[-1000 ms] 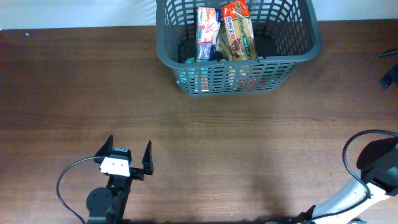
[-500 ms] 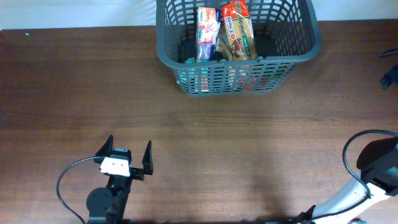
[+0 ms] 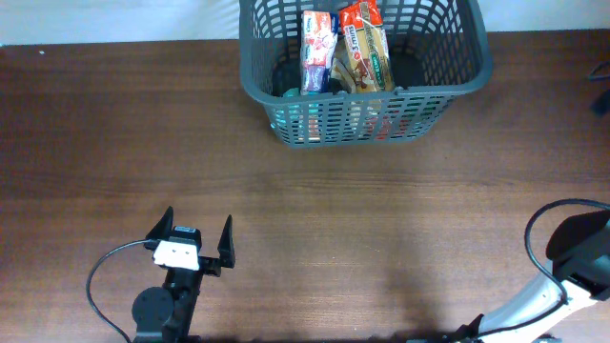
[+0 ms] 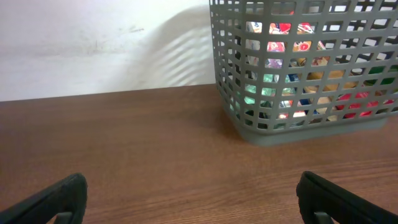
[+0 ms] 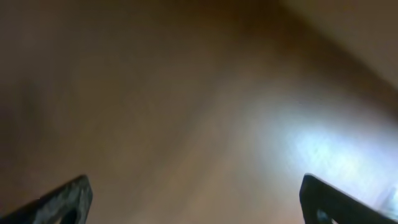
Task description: Pack container
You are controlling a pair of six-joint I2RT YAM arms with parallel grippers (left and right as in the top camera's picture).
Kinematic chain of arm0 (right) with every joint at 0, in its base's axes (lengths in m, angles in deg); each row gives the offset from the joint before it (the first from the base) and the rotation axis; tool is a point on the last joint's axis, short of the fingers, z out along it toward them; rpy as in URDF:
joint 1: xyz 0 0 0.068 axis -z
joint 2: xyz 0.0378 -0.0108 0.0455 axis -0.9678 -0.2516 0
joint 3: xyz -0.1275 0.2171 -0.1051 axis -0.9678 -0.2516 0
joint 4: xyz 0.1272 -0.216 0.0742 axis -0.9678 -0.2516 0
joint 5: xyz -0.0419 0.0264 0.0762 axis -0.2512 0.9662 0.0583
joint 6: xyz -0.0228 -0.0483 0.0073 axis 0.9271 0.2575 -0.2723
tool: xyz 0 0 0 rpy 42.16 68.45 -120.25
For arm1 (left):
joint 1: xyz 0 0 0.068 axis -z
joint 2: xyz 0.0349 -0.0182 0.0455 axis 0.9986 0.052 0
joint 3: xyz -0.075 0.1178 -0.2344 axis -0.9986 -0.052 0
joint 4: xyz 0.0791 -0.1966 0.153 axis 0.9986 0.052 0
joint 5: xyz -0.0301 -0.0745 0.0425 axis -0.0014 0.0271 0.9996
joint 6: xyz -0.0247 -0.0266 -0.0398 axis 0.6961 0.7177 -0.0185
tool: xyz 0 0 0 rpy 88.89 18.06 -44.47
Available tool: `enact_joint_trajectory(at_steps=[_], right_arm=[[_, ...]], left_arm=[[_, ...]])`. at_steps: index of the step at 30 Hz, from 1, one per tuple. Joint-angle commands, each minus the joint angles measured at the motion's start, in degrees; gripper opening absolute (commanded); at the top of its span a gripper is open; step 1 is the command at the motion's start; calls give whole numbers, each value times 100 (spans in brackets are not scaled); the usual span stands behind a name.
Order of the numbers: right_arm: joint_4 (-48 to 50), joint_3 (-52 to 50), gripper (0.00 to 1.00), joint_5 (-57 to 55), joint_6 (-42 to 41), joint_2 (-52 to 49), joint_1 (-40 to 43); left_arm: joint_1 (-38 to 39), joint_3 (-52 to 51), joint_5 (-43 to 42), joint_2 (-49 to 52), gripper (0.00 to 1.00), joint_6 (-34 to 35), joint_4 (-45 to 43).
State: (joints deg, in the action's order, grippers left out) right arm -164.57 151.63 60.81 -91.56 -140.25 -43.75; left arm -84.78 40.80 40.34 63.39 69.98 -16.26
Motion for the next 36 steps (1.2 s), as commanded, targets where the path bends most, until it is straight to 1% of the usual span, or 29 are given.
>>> enact_joint_trajectory(at_steps=[1, 4, 8, 12, 16, 22, 23, 28, 36], right_arm=[[621, -9, 99, 52, 74, 813, -393], [1351, -87, 99, 50, 452, 1279, -817], [2050, -391, 99, 15, 1093, 1939, -1534], [2490, -992, 99, -385, 1108, 2712, -2205], [3244, -1812, 99, -376, 1108, 3432, -2555], [4972, -3574, 99, -260, 1106, 4623, -2787], [5353, -3991, 99, -195, 1108, 4885, -2798], [6627, -5908, 99, 365, 1108, 6096, -2798], [7709, -8544, 99, 890, 1040, 7809, -2798]], left_arm=[[24, -52, 61, -46, 99, -68, -20], [24, -52, 61, -46, 99, -68, -20], [24, -52, 61, -46, 99, -68, -20], [24, -52, 61, -46, 99, -68, -20], [24, -52, 59, -46, 99, -68, -20], [24, -52, 59, -46, 99, -68, -20], [24, -52, 61, -46, 99, -68, -20], [24, -52, 61, -46, 99, -68, -20], [24, -52, 59, -46, 99, -68, -20]])
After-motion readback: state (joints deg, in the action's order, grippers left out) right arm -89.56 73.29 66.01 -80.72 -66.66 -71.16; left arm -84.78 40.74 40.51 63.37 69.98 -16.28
